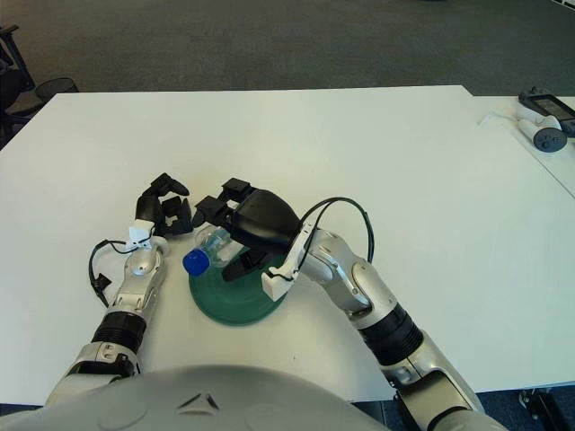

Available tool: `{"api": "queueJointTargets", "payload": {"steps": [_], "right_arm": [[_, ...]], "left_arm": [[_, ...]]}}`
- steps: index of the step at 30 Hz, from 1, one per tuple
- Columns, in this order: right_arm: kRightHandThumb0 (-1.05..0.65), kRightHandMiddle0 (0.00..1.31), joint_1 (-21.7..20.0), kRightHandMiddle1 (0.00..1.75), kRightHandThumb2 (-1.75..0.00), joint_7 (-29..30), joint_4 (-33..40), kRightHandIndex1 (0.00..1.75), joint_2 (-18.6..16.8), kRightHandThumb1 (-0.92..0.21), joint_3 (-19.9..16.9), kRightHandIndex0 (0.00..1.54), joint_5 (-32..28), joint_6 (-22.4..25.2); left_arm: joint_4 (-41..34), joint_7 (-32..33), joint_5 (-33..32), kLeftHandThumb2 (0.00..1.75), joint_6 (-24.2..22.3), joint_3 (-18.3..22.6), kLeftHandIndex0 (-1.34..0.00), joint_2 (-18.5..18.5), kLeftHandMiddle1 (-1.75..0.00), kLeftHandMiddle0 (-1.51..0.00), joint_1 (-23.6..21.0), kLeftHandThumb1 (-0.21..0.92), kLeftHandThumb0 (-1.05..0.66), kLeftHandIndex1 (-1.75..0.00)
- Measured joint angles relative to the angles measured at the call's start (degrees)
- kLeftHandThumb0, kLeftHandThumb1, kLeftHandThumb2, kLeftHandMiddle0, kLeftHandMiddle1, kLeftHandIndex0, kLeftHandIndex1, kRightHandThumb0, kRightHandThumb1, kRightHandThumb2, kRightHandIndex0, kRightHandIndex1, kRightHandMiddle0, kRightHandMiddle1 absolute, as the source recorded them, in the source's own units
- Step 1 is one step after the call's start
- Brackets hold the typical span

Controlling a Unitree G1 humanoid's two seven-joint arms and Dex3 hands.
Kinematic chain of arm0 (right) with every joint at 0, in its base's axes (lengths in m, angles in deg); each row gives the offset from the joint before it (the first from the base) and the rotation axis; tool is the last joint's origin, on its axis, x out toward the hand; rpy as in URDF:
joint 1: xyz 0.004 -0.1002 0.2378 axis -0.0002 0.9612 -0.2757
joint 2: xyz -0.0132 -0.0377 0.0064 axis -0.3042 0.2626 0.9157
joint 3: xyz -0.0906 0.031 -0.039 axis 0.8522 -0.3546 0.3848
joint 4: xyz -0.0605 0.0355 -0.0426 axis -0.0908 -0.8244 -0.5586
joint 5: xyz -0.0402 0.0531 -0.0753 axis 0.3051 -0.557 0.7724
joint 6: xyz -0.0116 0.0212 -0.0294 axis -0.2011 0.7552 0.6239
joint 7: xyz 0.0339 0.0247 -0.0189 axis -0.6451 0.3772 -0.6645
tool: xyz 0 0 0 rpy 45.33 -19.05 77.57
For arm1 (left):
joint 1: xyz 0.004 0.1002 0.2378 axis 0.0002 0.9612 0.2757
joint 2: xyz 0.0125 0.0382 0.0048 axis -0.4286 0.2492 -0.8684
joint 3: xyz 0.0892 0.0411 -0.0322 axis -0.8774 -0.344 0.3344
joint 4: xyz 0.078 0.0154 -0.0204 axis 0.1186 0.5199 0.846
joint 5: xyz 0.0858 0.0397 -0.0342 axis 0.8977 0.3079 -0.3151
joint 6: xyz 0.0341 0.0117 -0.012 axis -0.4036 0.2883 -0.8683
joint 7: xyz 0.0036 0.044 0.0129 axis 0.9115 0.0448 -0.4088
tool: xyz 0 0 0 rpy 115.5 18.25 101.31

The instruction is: Put the bottle into the plate.

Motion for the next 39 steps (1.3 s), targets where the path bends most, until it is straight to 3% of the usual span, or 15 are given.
{"api": "queueJointTargets", "payload": {"steps": [10,21,34,39], "right_arm": [[-0.97,0.0,-0.09,0.02,-0.83,2.81,-0.21,0.0,0.19,-0.92,-1.48,0.0,0.48,-1.81],[-0.95,0.01,-0.1,0.01,-0.74,2.41,-0.31,0.01,0.07,-0.92,-2.86,0.01,-0.84,-1.63],[-0.93,0.01,-0.26,0.04,-0.63,-0.31,0.17,0.02,-0.19,-0.92,-4.9,0.04,-4.43,1.2],[-0.9,0.0,-1.57,0.16,-0.56,-0.78,-0.77,0.06,-2.54,-0.92,-7.52,0.1,-10.54,4.3]], "left_arm": [[2.84,-1.76,-1.06,1.52,4.42,0.16,-0.75,-0.29,-1.75,-1.21,-0.59,0.15,-0.54,-1.75],[4.44,-4.79,-3.5,1.44,10.73,0.92,-0.7,-0.24,-1.75,-1.18,-1.07,0.21,-0.52,-1.75],[3.87,-3.29,-1.34,1.45,9.7,0.84,-0.7,-0.31,-1.75,-1.19,-1.24,0.21,-0.52,-1.75],[2.86,-1.58,0.02,1.5,7.86,0.79,-0.74,-0.27,-1.75,-1.21,-0.77,0.16,-0.54,-1.75]]}}
